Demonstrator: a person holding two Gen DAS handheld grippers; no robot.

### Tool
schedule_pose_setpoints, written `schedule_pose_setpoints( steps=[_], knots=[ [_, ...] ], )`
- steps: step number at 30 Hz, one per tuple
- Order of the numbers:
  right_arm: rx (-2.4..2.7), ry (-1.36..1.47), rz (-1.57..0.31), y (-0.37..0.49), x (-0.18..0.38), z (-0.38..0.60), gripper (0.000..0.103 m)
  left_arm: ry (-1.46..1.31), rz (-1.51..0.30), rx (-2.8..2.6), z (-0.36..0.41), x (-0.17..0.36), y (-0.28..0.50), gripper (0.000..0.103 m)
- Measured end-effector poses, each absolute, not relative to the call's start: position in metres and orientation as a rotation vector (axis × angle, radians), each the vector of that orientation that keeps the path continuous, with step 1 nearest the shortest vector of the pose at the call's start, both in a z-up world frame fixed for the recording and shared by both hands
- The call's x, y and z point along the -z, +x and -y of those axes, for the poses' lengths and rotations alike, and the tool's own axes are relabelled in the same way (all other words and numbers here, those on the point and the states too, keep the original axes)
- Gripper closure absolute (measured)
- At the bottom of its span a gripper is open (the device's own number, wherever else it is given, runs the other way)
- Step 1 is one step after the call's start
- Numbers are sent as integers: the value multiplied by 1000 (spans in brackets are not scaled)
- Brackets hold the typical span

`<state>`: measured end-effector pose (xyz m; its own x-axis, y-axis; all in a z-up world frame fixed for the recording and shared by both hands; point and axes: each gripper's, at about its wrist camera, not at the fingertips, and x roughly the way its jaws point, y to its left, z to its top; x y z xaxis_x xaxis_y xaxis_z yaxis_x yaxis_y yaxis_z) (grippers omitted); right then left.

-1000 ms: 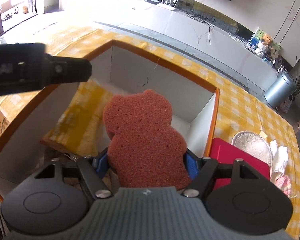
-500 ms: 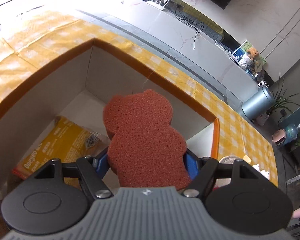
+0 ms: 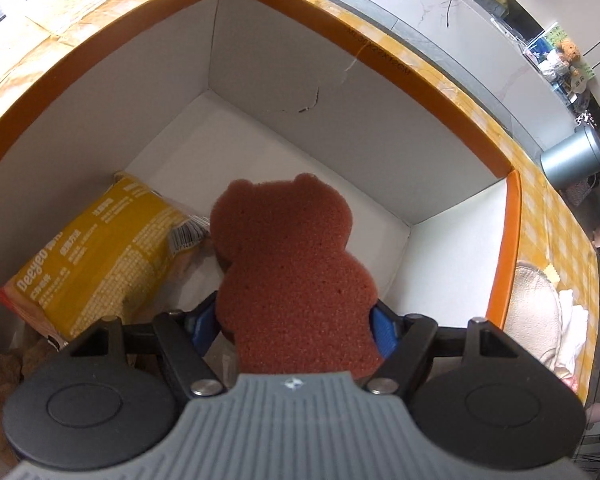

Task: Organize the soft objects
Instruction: 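Lower the snack packet and brown sponge into the cardboard box, opening both grippers, then withdraw both grippers from the box back over the checked cloth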

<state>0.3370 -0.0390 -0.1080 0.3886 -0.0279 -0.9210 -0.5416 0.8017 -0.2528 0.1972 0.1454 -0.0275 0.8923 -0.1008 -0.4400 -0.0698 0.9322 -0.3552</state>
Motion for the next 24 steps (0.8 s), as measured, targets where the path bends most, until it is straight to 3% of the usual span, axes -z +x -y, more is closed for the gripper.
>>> schedule_pose_setpoints(
  steps=[3, 6, 9, 12, 18, 19, 21, 23, 24],
  knots=[
    [-350, -587, -1130, 339, 107, 39, 28, -378, -477, 13, -146, 29, 197, 11],
    [-374, -614, -1105, 329, 110, 35, 18, -385, -480, 10, -149, 30, 196, 11],
    [-381, -644, -957, 313, 101, 37, 5, -392, -479, 7, -150, 30, 196, 11],
    [-415, -668, -822, 298, 88, 43, 3, -399, -481, 8, -151, 29, 195, 11],
    [-419, -530, -731, 280, 56, 63, 3, -402, -483, 1, -151, 29, 196, 11],
    [-457, -502, -713, 274, 51, 67, 7, -406, -483, -2, -152, 29, 195, 11],
    [-569, -460, -733, 273, 45, 71, 30, -416, -482, -5, -154, 29, 195, 11],
    [-686, -386, -848, 274, 47, 64, 70, -426, -484, -8, -157, 29, 195, 11],
    [-723, -353, -906, 275, 51, 60, 81, -425, -486, -10, -157, 29, 194, 11]
  ],
)
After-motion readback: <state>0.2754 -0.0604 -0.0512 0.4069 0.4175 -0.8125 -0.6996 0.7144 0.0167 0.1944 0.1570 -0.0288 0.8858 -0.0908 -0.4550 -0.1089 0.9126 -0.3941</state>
